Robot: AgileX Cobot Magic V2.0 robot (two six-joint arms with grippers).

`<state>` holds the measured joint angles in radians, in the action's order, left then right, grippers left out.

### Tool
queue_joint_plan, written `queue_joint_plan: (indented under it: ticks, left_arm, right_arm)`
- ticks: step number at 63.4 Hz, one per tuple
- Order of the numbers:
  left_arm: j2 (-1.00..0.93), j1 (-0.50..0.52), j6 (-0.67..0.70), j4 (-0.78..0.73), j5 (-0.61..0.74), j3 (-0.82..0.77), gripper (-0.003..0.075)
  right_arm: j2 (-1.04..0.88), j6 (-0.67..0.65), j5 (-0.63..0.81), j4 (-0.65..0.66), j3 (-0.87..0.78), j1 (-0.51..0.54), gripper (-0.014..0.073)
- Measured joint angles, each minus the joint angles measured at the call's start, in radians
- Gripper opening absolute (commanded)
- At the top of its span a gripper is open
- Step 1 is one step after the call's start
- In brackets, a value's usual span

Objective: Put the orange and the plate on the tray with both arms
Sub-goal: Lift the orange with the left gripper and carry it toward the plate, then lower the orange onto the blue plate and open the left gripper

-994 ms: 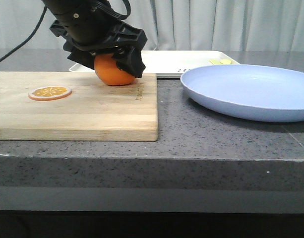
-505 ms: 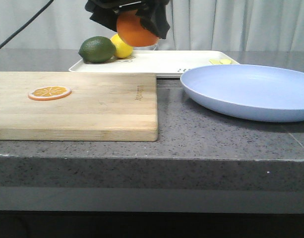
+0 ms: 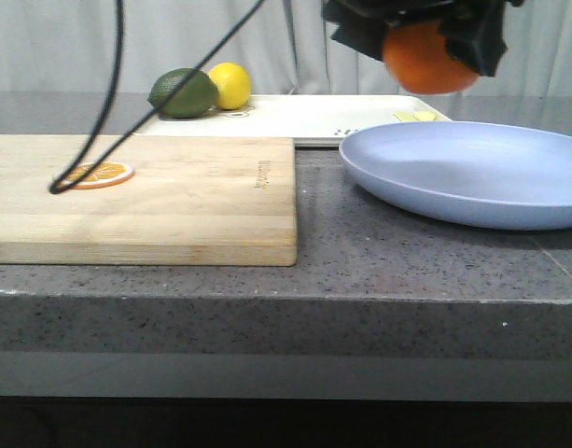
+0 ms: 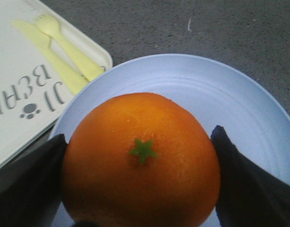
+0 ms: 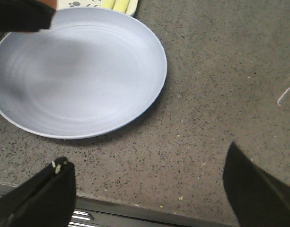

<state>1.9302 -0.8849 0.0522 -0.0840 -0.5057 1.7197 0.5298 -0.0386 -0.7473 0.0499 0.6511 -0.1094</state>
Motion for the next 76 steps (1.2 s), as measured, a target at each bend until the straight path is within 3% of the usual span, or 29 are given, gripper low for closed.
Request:
queue_joint_plan:
  ticks: [23,39,51,61,76]
  left_arm:
    - [0.143,-0.04,0.0,-0.001,0.0,0.091,0.0459]
    - [0.173,-0.04,0.0,-0.001,-0.006,0.098,0.0589]
    - [0.185,-0.04,0.0,-0.001,-0.01,0.098,0.0643]
    - [0.185,-0.04,0.0,-0.001,-0.017,0.108,0.0642]
    - [0.088,-0.04,0.0,-0.001,-0.139,0.12,0.0642]
  right_arm:
    - [0.0,0.0,0.0,0.0,0.0,0.0,0.0637]
    - [0.0,0.002,-0.002,0.0,0.0,0.0,0.0637]
    - [0.0,0.002,-0.002,0.0,0.0,0.0,0.0637]
    - [0.0,0.002,-0.002,0.0,0.0,0.0,0.0637]
    - [0.0,0.002,-0.002,0.0,0.0,0.0,0.0637]
